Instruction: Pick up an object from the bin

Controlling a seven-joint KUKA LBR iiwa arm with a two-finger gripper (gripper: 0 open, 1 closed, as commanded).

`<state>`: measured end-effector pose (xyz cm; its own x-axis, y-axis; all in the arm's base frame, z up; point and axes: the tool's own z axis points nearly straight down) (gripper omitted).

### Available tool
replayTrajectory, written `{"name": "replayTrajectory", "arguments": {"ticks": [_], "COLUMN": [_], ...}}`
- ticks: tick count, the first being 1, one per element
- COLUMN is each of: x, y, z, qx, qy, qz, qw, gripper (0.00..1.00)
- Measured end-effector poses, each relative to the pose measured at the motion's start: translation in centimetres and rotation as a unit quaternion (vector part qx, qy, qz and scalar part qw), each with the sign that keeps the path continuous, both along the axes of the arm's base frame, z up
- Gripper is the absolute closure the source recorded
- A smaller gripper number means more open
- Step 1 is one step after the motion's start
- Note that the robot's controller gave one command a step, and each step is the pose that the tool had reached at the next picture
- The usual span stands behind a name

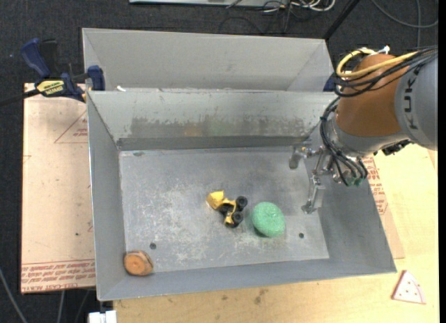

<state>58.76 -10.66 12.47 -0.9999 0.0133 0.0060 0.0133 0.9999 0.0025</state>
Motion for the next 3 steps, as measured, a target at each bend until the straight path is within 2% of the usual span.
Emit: {"name": "replayTrajectory", "arguments": {"ticks": [1, 2, 3], "x": [0.6, -0.4, -0.7], "y": [1.1, 2.2, 2.9], "z": [-2.3, -4.0, -4.6], "qx": [-0.001, -0.001, -0.001], "qy": [-0.0058, -0.0036, -0.0035], "qz": [0.02, 0.025, -0.112], "qw": [0.9998, 0.9997, 0.9937], "gripper": [0.0, 0.0, 0.0]}}
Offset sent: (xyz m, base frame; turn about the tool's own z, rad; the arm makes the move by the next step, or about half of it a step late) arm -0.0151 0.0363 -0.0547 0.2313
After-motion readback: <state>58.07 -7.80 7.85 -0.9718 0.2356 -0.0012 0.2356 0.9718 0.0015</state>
